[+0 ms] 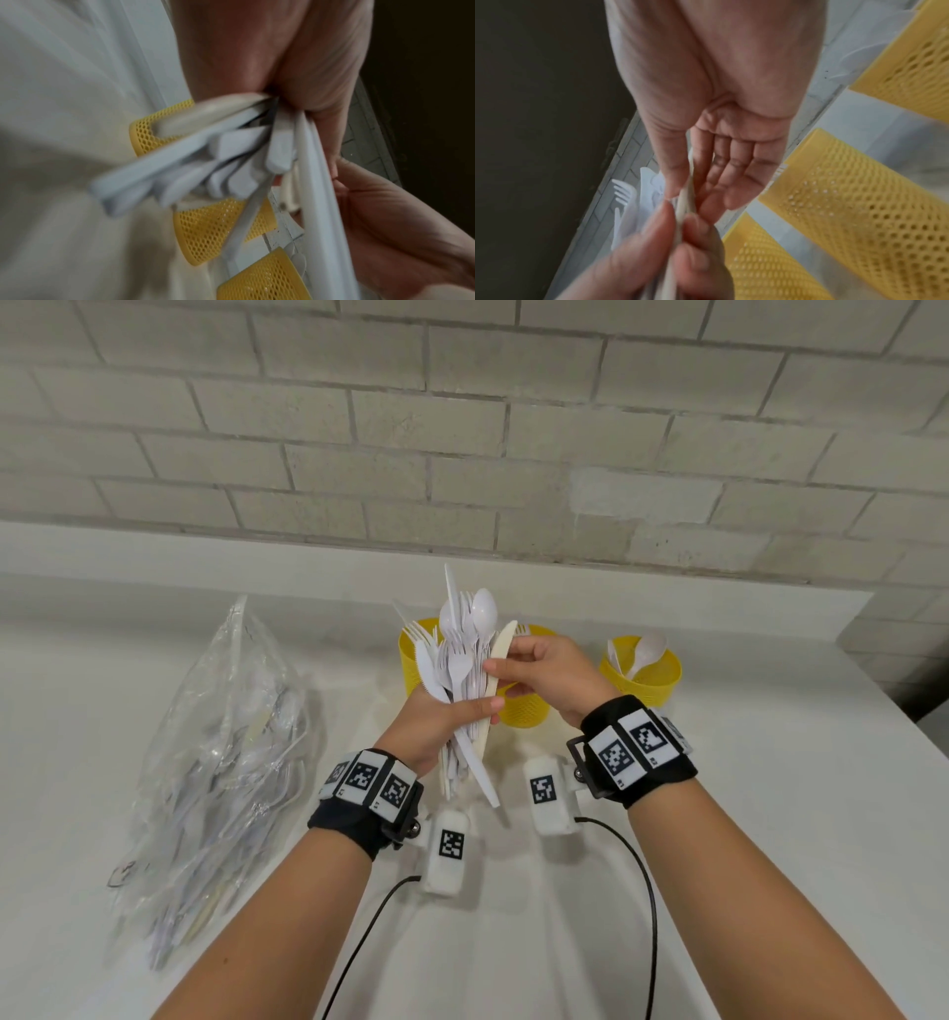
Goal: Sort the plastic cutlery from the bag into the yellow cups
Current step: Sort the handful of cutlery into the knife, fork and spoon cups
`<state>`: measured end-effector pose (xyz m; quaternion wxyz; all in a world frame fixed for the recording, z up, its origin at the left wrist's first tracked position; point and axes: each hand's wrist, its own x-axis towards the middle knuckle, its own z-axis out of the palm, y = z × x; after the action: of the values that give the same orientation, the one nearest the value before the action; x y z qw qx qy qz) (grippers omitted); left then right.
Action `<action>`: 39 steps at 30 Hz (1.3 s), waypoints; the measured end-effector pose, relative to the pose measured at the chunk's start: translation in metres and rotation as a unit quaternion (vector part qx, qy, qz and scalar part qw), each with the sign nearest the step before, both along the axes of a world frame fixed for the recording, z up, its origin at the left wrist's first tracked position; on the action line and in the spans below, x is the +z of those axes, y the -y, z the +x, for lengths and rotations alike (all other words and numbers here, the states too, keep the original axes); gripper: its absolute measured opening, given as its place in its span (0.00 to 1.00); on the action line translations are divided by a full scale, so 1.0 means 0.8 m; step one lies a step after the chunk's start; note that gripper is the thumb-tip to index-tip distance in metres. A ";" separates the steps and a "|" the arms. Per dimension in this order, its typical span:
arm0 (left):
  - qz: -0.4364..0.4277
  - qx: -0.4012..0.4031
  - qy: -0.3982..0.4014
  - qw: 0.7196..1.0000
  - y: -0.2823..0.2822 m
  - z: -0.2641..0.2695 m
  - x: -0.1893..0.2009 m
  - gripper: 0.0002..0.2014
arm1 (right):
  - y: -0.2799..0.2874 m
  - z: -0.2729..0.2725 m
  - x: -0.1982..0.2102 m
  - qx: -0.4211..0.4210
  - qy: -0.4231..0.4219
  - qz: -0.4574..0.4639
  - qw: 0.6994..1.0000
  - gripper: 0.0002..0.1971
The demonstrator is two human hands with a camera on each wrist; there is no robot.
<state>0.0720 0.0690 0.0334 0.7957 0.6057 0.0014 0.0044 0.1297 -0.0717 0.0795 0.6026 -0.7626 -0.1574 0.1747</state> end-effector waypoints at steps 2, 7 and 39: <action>-0.003 0.005 -0.004 1.000 0.000 -0.001 0.002 0.16 | -0.001 -0.001 0.000 -0.005 -0.020 0.028 0.999 0.05; 0.007 0.045 -0.031 0.998 -0.003 0.000 0.000 0.22 | -0.007 -0.004 0.004 -0.028 -0.042 0.054 0.997 0.06; 0.027 0.111 -0.039 0.993 -0.072 -0.024 0.009 0.05 | -0.089 0.035 -0.004 -0.161 0.213 -0.006 0.964 0.11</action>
<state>0.0526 0.1264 0.0408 0.7728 0.6230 0.0995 0.0689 0.1578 -0.0002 0.0764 0.5709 -0.8010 -0.1559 -0.0898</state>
